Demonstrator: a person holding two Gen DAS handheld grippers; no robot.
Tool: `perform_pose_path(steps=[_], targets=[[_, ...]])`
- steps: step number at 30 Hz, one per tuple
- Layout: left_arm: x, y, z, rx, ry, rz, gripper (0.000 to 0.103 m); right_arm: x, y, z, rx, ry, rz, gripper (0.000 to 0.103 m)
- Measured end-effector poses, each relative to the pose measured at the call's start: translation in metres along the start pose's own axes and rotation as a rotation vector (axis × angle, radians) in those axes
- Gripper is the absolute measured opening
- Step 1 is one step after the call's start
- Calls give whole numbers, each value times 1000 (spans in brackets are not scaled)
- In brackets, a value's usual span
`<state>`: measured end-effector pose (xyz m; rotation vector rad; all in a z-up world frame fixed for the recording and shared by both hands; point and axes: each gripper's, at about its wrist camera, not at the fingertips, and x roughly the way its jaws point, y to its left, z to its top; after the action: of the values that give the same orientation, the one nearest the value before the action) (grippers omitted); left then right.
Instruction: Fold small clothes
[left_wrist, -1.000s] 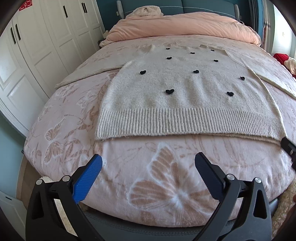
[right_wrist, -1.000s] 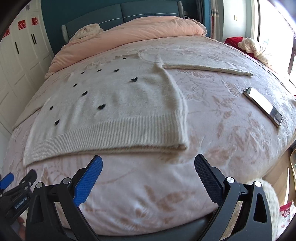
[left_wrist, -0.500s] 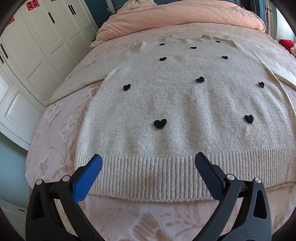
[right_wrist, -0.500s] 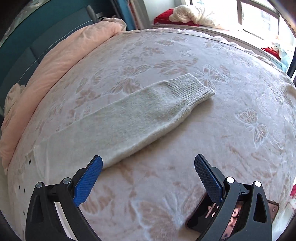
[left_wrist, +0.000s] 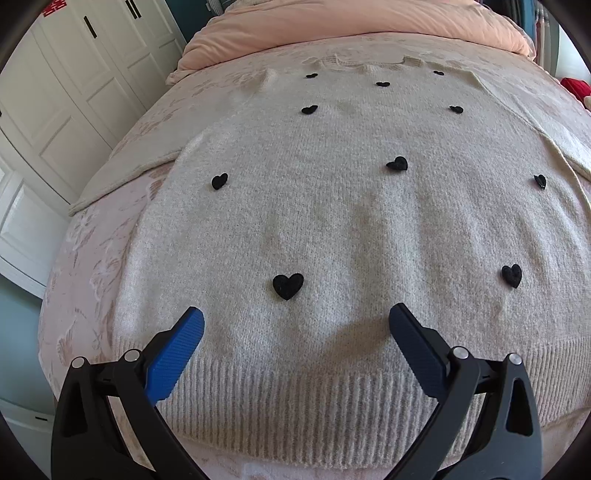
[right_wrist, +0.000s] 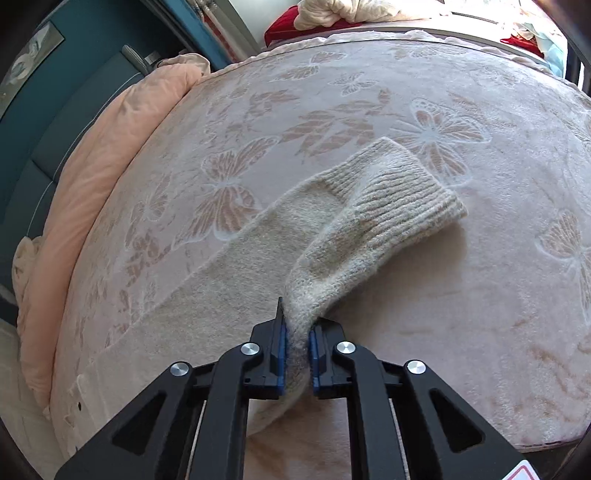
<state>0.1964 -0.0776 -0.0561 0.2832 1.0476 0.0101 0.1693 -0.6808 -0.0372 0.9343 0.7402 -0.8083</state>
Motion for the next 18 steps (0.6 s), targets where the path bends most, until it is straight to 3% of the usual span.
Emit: perform_pose_path(steps=[3,6,9,12,13,14,15,18], targets=[[-1,9,4,-29,-3,-39,98,-38,45,1,-43,-104,155,10],[-3,23,10,-72,-14,-86,98,-85,128,-19,-211,-135,374,10],[-7,36,16,-96,-39,-82,98,-127,225,-70,-442,-120,578,10],[-10,51,22,-129,-58,-74,98,-142,305,-149,-638,-5,752,16],[-11,57,23,-143,-60,-79,98,-137,327,-179,-699,48,778,20],[-11,62,25,-159,-61,-89,98,-130,344,-209,-763,94,781,33],[-10,69,26,-176,-59,-108,98,-120,355,-238,-820,134,764,37],[-8,88,40,-221,-69,-203,98,-97,355,-291,-914,196,691,38]])
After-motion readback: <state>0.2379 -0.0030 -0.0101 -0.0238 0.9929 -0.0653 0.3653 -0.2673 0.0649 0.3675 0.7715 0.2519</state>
